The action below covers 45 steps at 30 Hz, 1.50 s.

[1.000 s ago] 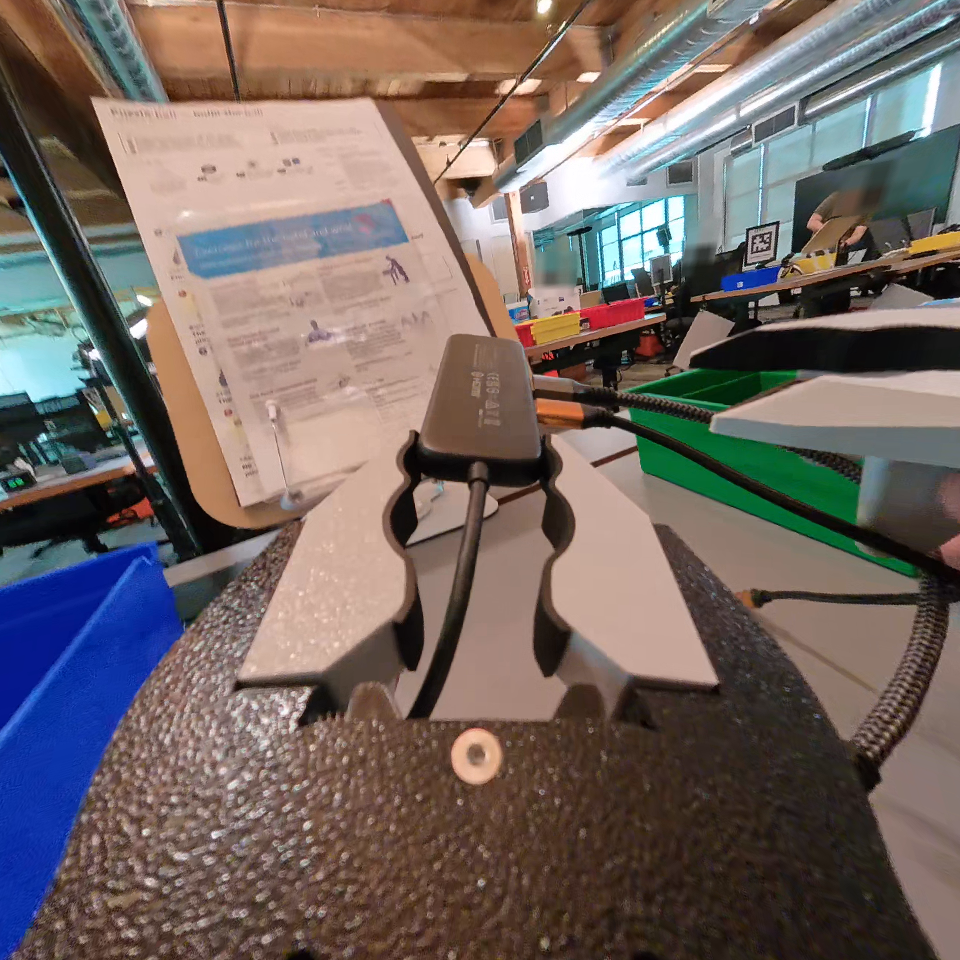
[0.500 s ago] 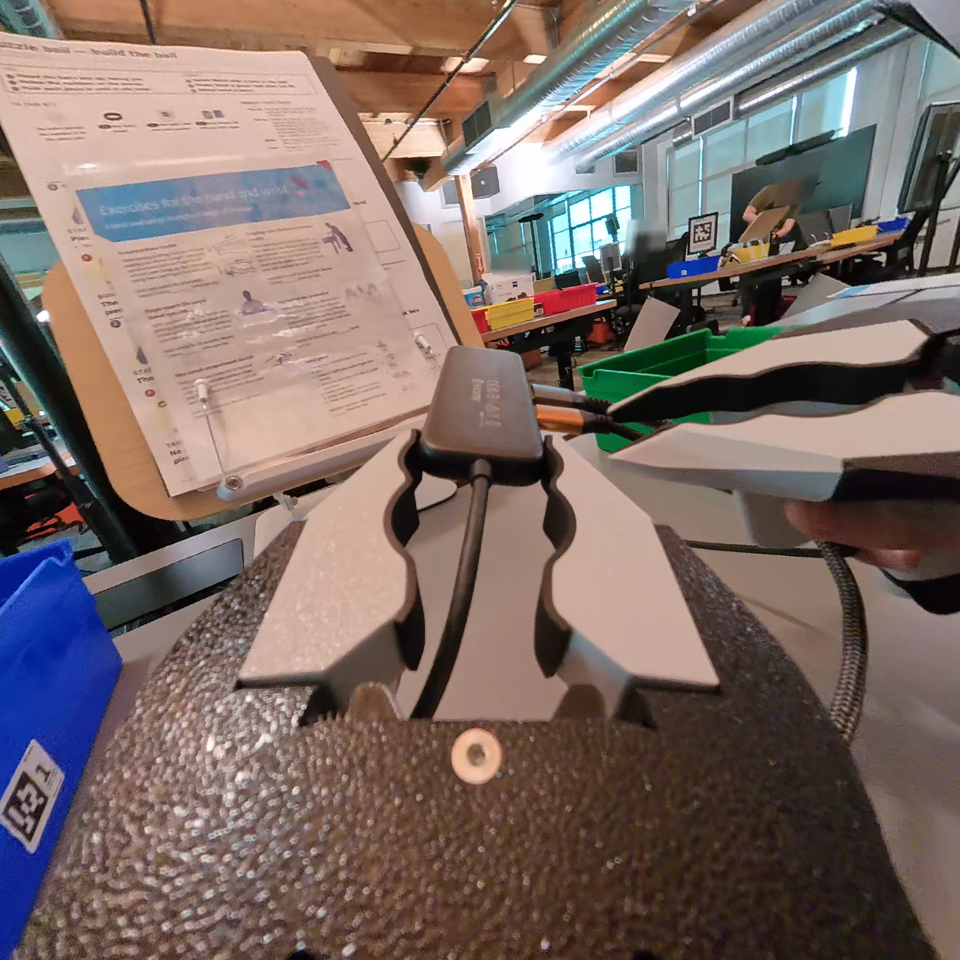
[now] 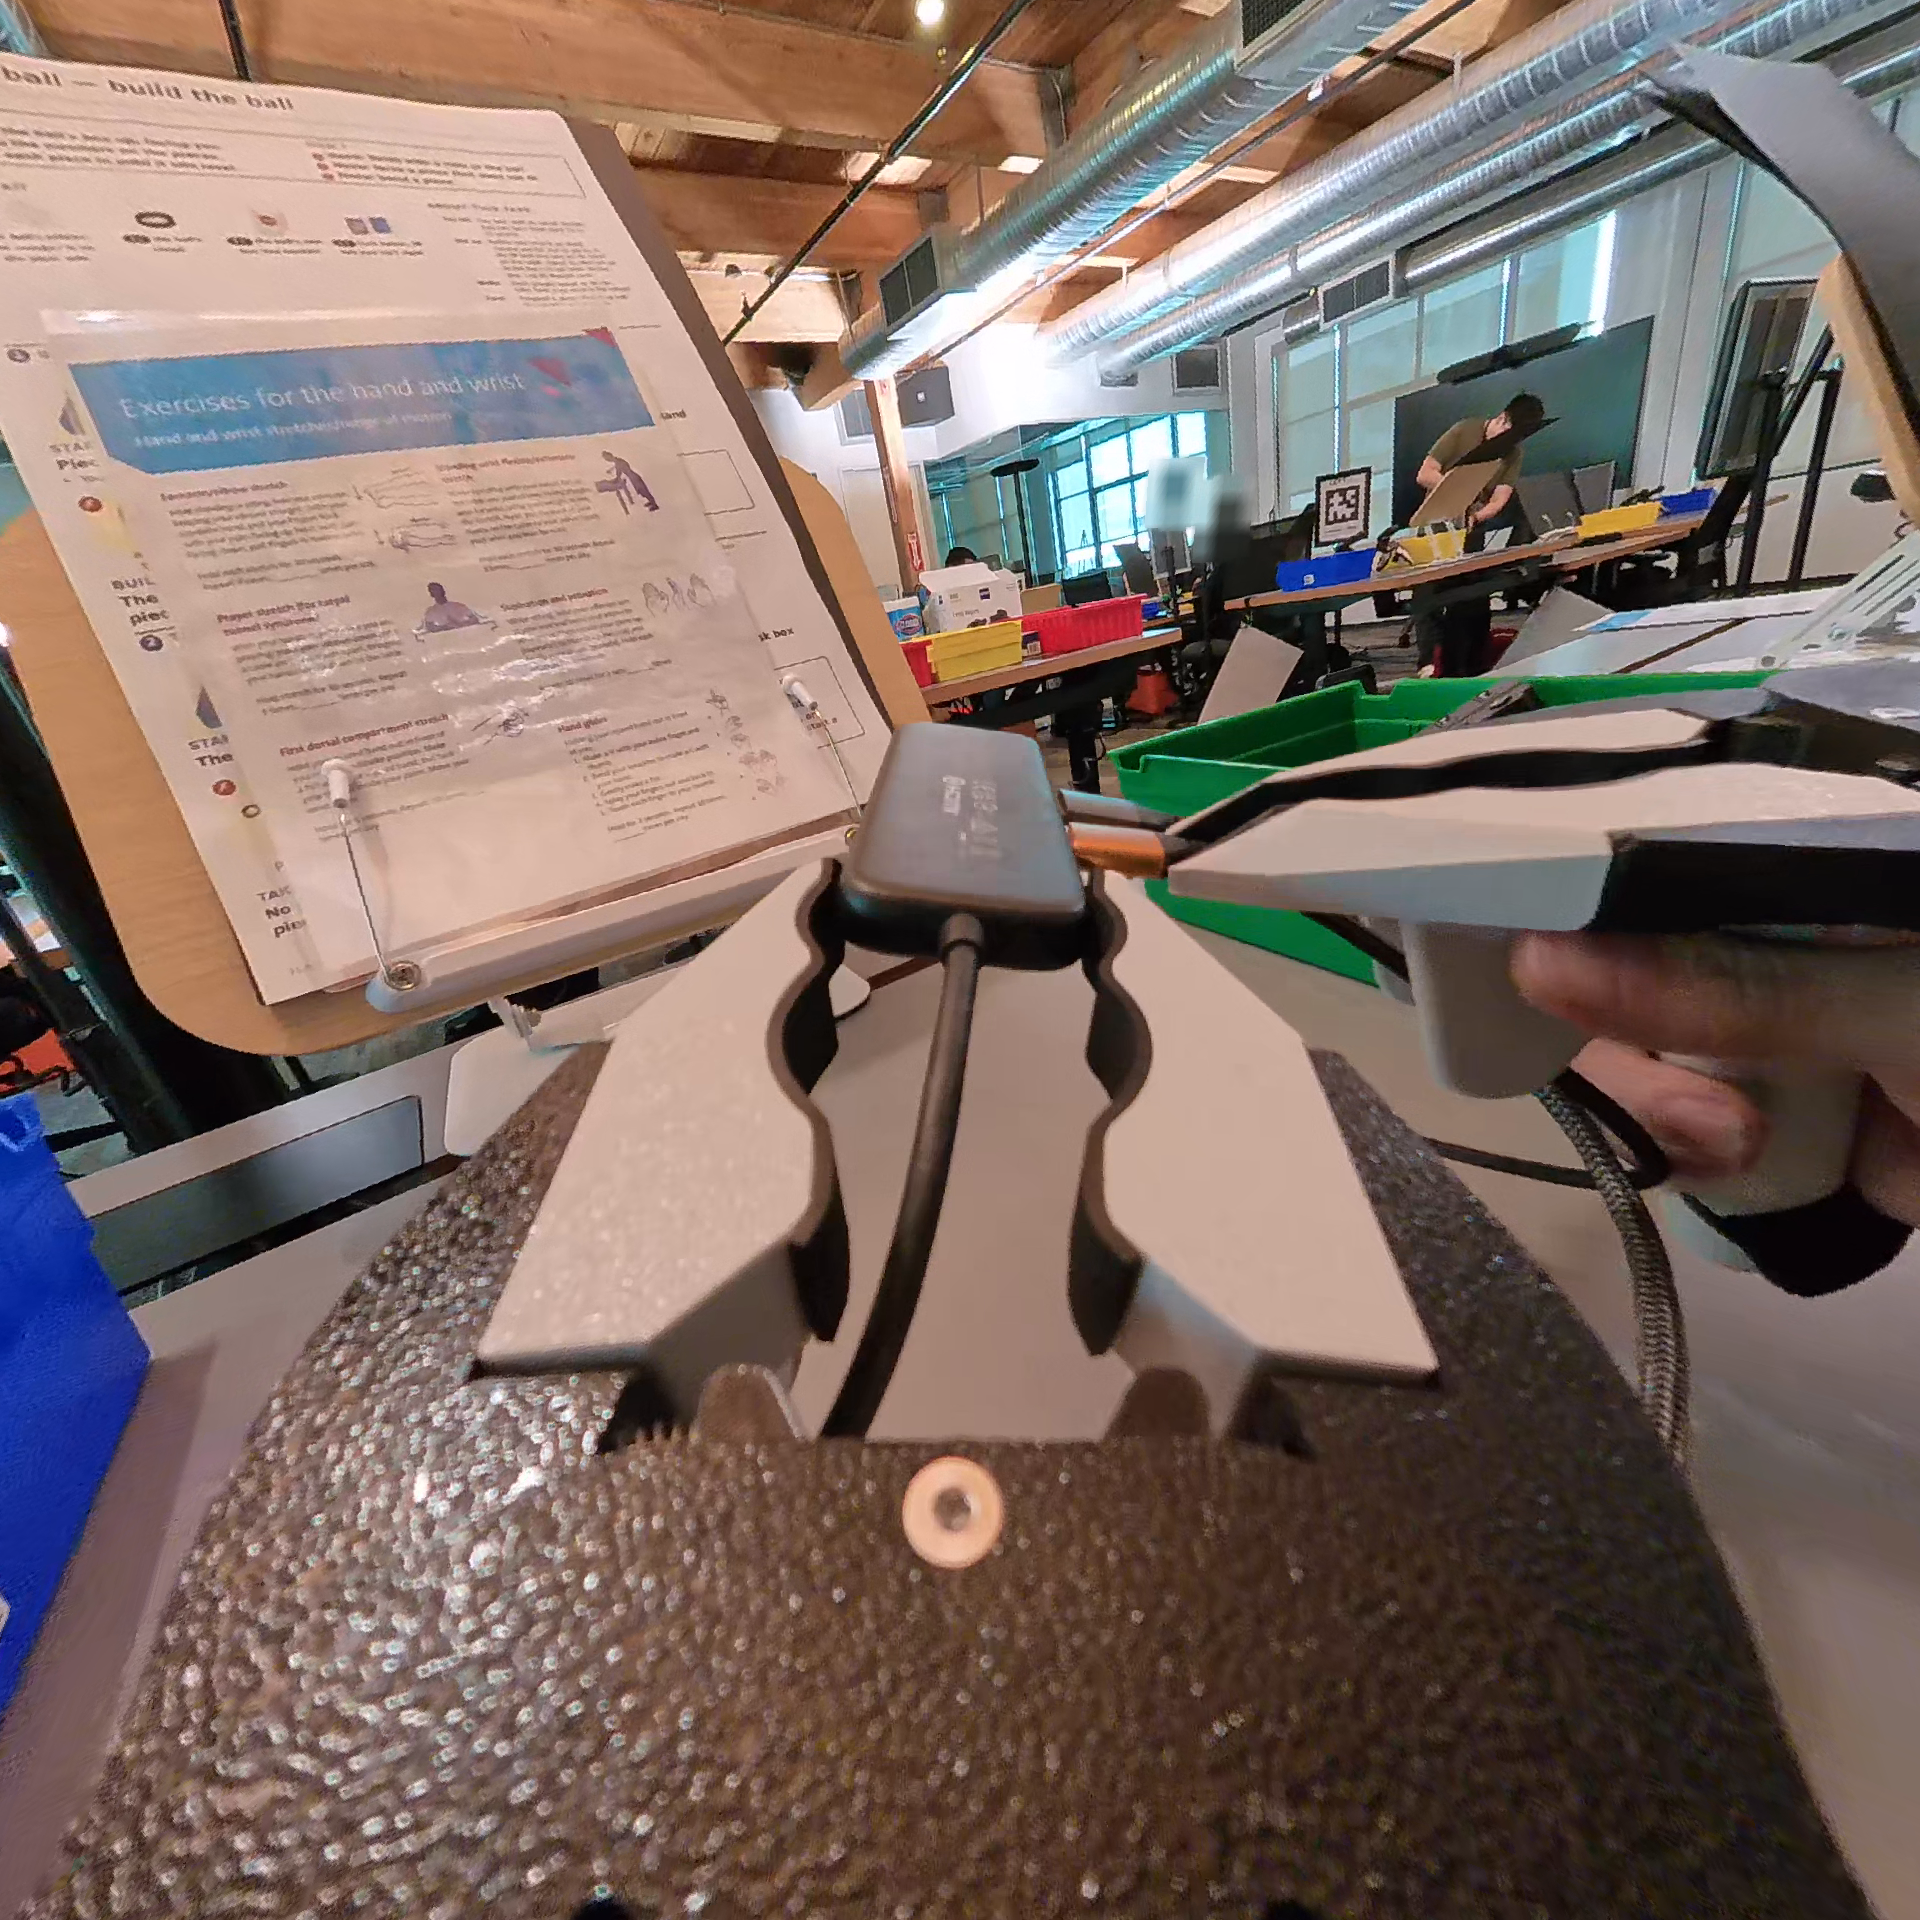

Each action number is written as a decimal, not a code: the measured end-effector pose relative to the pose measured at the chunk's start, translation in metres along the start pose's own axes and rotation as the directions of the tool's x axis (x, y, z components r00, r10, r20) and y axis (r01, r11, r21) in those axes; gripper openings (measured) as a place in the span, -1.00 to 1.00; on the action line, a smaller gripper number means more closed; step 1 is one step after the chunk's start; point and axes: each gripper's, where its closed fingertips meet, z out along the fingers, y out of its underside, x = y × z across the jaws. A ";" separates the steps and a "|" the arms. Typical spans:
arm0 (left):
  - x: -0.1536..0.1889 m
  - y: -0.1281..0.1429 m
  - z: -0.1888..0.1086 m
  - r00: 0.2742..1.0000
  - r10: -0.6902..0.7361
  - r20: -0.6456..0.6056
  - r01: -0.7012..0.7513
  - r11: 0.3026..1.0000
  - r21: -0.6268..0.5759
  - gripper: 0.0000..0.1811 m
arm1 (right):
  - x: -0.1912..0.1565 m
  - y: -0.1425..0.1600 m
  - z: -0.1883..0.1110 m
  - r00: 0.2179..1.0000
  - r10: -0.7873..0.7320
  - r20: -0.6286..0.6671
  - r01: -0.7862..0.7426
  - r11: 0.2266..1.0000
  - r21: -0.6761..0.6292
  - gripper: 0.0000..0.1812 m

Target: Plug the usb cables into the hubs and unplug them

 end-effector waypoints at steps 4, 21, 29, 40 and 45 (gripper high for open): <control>0.000 -0.001 0.000 1.000 0.006 0.003 -0.006 1.000 0.005 -0.51 | 0.000 0.000 0.000 0.999 0.032 0.018 -0.032 0.999 -0.006 -0.89; -0.070 -0.013 -0.023 0.977 -0.090 0.196 0.083 0.996 0.045 -0.51 | 0.014 -0.026 -0.037 0.999 0.030 0.017 -0.031 0.996 0.081 -0.95; -0.061 -0.011 -0.017 0.980 -0.084 0.179 0.078 0.996 0.040 -0.51 | 0.028 -0.147 -0.122 0.994 -0.086 -0.067 0.100 0.962 0.253 -0.94; -0.054 -0.007 -0.013 0.986 -0.104 0.128 0.101 0.994 0.028 -0.51 | 0.154 -0.176 -0.172 0.927 -0.150 -0.344 0.204 0.971 0.126 -0.94; -0.054 -0.001 -0.011 0.986 -0.120 0.119 0.120 0.993 0.014 -0.51 | 0.183 -0.089 -0.153 0.952 -0.096 -0.289 0.042 0.982 -0.186 -0.94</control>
